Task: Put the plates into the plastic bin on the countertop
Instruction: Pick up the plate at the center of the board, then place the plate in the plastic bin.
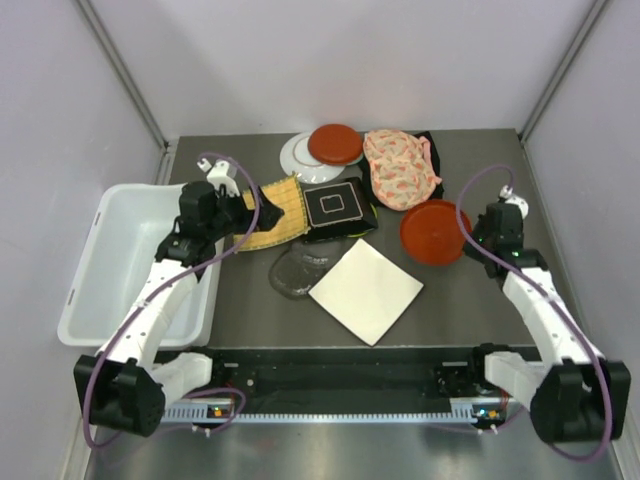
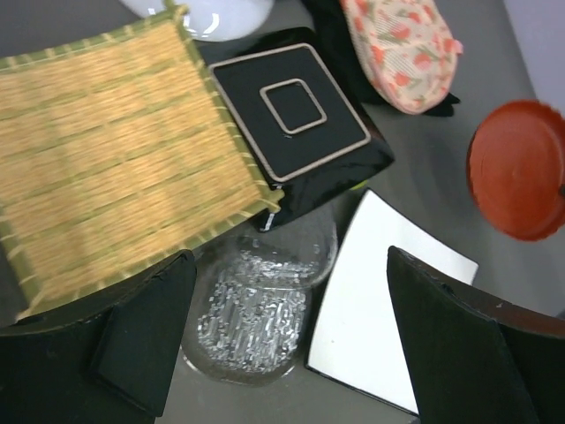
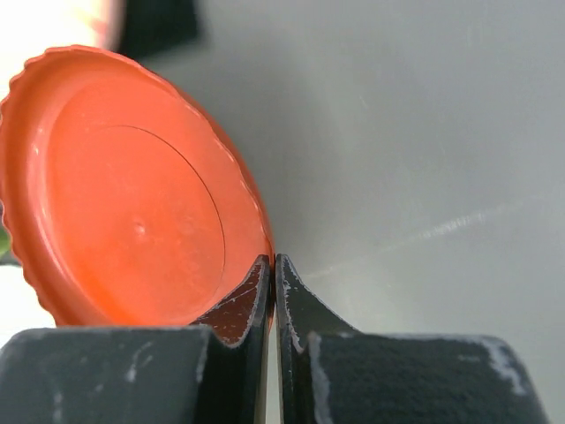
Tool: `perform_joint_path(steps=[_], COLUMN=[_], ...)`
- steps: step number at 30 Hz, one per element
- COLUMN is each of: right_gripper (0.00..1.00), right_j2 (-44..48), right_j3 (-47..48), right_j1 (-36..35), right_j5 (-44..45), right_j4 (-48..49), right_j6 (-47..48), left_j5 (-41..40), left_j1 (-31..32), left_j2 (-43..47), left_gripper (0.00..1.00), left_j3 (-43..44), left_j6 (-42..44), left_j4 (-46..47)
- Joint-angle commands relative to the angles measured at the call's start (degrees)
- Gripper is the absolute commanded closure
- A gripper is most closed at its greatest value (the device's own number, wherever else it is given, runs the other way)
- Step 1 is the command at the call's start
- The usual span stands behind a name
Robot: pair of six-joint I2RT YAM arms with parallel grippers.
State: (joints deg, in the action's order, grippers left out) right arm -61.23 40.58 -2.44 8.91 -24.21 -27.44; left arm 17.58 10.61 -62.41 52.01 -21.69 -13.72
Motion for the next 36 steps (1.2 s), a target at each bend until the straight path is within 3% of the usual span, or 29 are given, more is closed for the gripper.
perform_joint_path(steps=[1, 3, 9, 14, 21, 34, 36], right_gripper=[1.0, 1.0, 1.0, 1.0, 1.0, 1.0, 1.0], right_j2=[8.13, 10.43, 7.81, 3.76, 0.41, -1.61, -1.52], right_j3=[4.59, 5.83, 8.03, 9.51, 10.05, 10.84, 10.66], right_j1=[-0.2, -2.29, -15.22, -24.52, -27.79, -30.7, -30.87], right_j5=[-6.08, -6.88, -4.33, -4.95, -11.01, -15.58, -16.2], right_j4=[1.26, 3.55, 11.7, 16.12, 21.65, 25.16, 26.22], right_j6=[0.29, -0.76, -3.75, -2.36, -2.44, 1.6, 1.52], left_j5=[7.18, 9.3, 25.56, 25.22, 22.41, 23.46, 23.9], left_j1=[2.91, 4.15, 4.24, 4.24, 4.24, 4.42, 4.5], left_j2=[1.68, 2.03, 2.91, 6.07, 3.0, 1.59, 1.24], left_gripper=[0.07, 0.07, 0.1, 0.09, 0.1, 0.1, 0.16], left_j3=[-1.47, -1.38, -4.89, -6.66, -4.02, -4.11, -4.11], left_j6=[-0.55, -0.1, -4.93, -2.66, -0.11, -0.81, -1.07], left_j4=[8.25, 9.84, 24.25, 25.41, 18.21, 18.2, 18.55])
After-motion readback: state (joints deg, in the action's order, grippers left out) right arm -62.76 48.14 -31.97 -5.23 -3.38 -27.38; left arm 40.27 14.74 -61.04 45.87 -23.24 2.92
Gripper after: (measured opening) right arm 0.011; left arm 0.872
